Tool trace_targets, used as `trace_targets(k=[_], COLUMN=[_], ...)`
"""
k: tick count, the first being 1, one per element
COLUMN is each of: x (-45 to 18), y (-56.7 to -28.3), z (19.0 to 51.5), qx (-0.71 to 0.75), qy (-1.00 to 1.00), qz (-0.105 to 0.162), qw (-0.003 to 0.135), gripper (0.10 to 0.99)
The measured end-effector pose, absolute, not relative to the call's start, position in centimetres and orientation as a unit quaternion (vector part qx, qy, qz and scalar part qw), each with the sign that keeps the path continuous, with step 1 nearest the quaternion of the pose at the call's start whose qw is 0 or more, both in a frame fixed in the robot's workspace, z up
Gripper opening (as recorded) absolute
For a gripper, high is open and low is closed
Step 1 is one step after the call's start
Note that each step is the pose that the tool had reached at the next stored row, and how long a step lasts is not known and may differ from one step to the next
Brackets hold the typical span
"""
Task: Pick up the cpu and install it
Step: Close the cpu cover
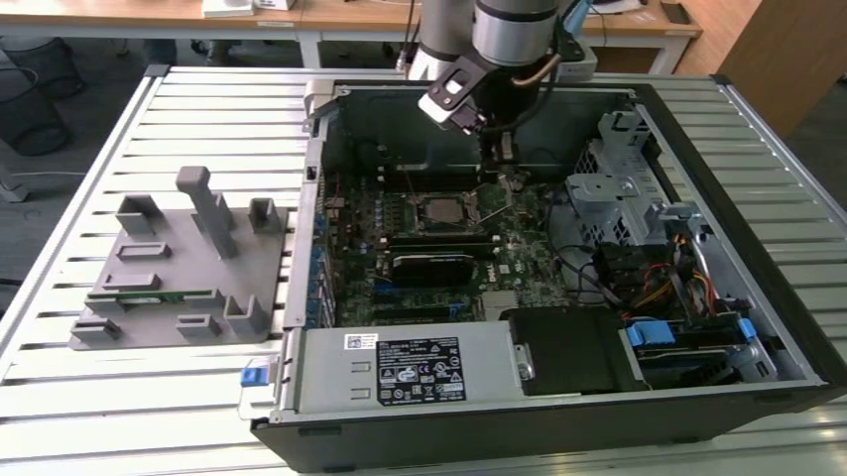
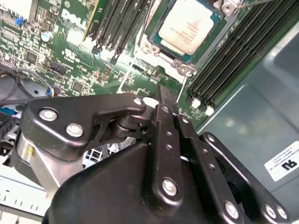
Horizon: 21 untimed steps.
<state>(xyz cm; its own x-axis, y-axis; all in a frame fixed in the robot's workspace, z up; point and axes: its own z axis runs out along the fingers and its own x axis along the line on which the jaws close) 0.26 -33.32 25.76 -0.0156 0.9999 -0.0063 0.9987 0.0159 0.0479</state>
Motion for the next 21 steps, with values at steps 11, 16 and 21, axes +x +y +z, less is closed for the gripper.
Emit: trace_targets(k=[11, 16, 21], x=[2.0, 2.7, 3.7], y=[-32.9, -32.9, -32.9], z=[25.6, 25.6, 25.6], qx=[0.691, 0.691, 0.691], qy=[0.723, 0.723, 0.723], qz=[0.012, 0.008, 0.003], qw=[0.018, 0.019, 0.016], gripper=[0.106, 0.106, 0.106])
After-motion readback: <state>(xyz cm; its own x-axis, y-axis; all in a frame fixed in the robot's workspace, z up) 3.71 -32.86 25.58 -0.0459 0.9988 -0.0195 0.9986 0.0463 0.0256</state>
